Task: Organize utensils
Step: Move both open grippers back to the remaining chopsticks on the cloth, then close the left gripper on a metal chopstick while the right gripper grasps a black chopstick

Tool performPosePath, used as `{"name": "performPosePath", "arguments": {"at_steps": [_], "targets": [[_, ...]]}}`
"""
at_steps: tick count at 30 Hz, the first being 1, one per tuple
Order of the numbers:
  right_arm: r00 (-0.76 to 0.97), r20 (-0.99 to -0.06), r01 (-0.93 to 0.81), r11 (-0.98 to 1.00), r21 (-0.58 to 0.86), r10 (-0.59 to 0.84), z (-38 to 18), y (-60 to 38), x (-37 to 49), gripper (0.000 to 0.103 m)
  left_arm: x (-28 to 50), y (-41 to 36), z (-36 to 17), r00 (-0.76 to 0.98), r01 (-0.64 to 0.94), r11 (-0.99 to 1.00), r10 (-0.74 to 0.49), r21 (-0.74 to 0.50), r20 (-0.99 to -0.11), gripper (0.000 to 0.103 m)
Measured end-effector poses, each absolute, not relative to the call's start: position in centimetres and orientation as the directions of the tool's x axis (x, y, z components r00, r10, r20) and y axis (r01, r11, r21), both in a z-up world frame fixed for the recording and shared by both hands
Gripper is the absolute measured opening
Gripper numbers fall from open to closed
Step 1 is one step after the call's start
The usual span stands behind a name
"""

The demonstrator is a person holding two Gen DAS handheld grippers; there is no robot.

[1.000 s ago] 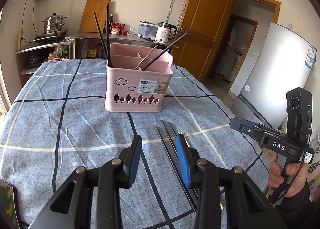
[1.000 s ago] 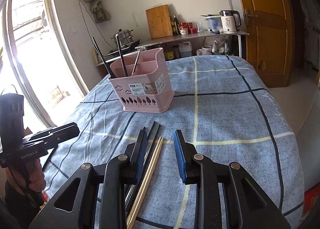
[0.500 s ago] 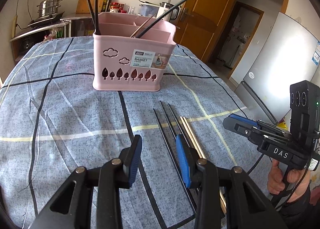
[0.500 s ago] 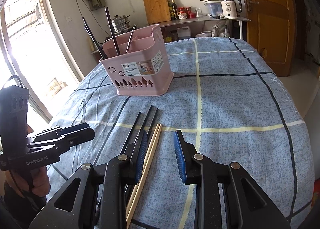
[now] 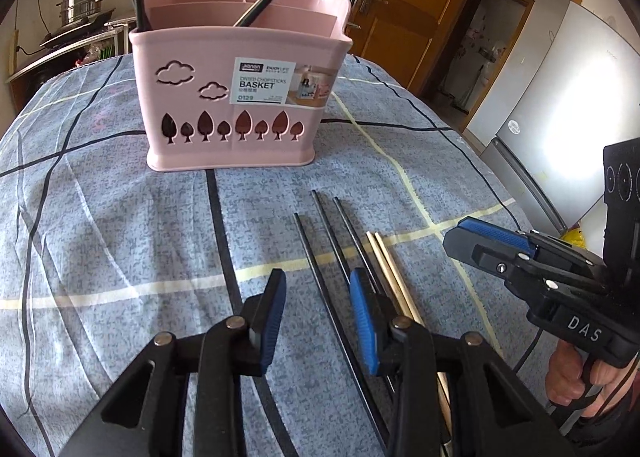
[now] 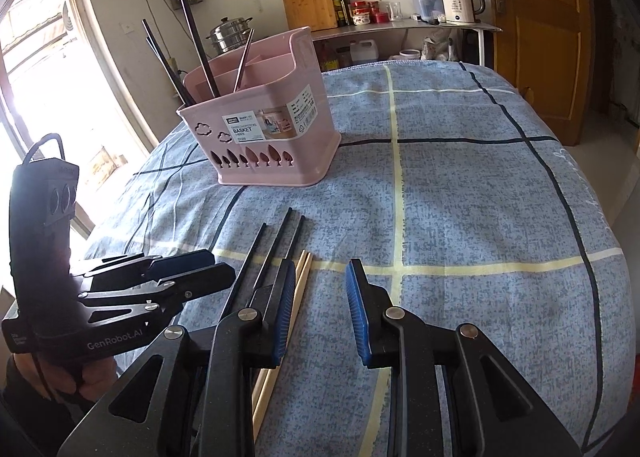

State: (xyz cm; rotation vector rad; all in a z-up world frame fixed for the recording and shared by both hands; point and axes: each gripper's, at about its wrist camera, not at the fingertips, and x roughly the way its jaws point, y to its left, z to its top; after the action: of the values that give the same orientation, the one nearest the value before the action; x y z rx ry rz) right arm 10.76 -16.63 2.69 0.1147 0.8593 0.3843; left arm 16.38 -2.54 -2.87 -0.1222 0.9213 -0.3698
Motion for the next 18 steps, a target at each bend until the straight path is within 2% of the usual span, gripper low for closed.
{"name": "performPosePath", "arguments": {"at_steps": [11,15,18], "targets": [[0.584,-0.719,-0.277,0.925,0.261,0.378,2.3,-16.7,11.8,0.027,17.6,-3.9,-3.8,0.546,0.254,0.948,-0.305,-0.193,-0.78,0.027],[0.578,-0.723,-0.278,0.924,0.263,0.379,2.1,-16.6,12.0,0.027,18.1,-4.5,-4.0,0.552,0.242,0.958,-0.267,-0.154,-0.79,0.01],[0.573,-0.727,-0.285,0.924,0.256,0.378,2.3,-16.2,12.2,0.027,18.4,-4.0,-4.1,0.552,0.24,0.96,-0.255,-0.142,-0.793,0.009]]}}
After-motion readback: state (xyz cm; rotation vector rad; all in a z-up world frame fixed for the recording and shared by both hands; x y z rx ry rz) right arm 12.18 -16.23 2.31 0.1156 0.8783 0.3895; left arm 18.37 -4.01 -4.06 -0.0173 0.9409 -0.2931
